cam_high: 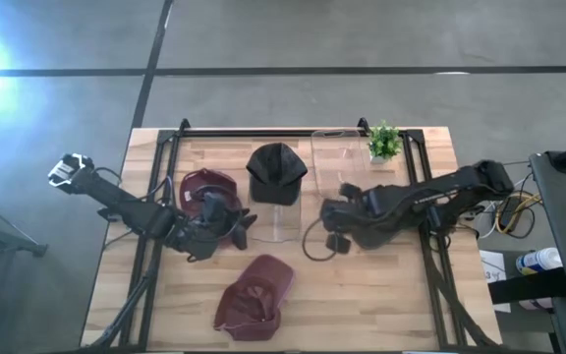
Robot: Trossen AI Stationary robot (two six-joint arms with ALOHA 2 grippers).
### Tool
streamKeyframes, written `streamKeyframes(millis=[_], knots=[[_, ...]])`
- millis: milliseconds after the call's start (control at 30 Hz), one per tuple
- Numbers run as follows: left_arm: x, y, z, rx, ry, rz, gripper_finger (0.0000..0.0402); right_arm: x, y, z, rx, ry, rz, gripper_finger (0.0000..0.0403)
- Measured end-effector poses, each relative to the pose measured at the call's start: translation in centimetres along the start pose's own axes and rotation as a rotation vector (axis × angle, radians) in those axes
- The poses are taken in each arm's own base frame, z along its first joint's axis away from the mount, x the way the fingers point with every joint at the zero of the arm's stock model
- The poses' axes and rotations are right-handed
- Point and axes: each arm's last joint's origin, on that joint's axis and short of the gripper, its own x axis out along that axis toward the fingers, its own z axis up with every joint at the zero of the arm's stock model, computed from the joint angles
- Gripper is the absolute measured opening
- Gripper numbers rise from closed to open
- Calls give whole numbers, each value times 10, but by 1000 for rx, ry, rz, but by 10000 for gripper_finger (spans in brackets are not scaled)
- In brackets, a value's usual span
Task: Pick & Place hat
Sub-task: Put the black cap into the left transparent bin
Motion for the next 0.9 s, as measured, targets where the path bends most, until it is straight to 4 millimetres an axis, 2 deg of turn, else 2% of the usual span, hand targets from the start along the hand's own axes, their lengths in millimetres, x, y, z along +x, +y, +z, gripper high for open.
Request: streamKeyframes(millis=[133,267,433,567,700,900], knots=[[0,0,-6,99,139,-60,167,-5,20,-16,64,102,128,78],[-5,2,-20,215,278,-134,167,-8,44,-33,-29,152,190,82],[-12,4,-36,295,337,-169,167,-19,66,-62,-171,239,209,83],[-14,11,-48,297,366,-157,167,-30,76,-88,-289,331,165,79],[-11,21,-55,254,375,-117,167,-39,76,-112,-362,437,69,86],[-9,26,-57,261,310,-82,167,-49,72,-129,-370,463,21,131]])
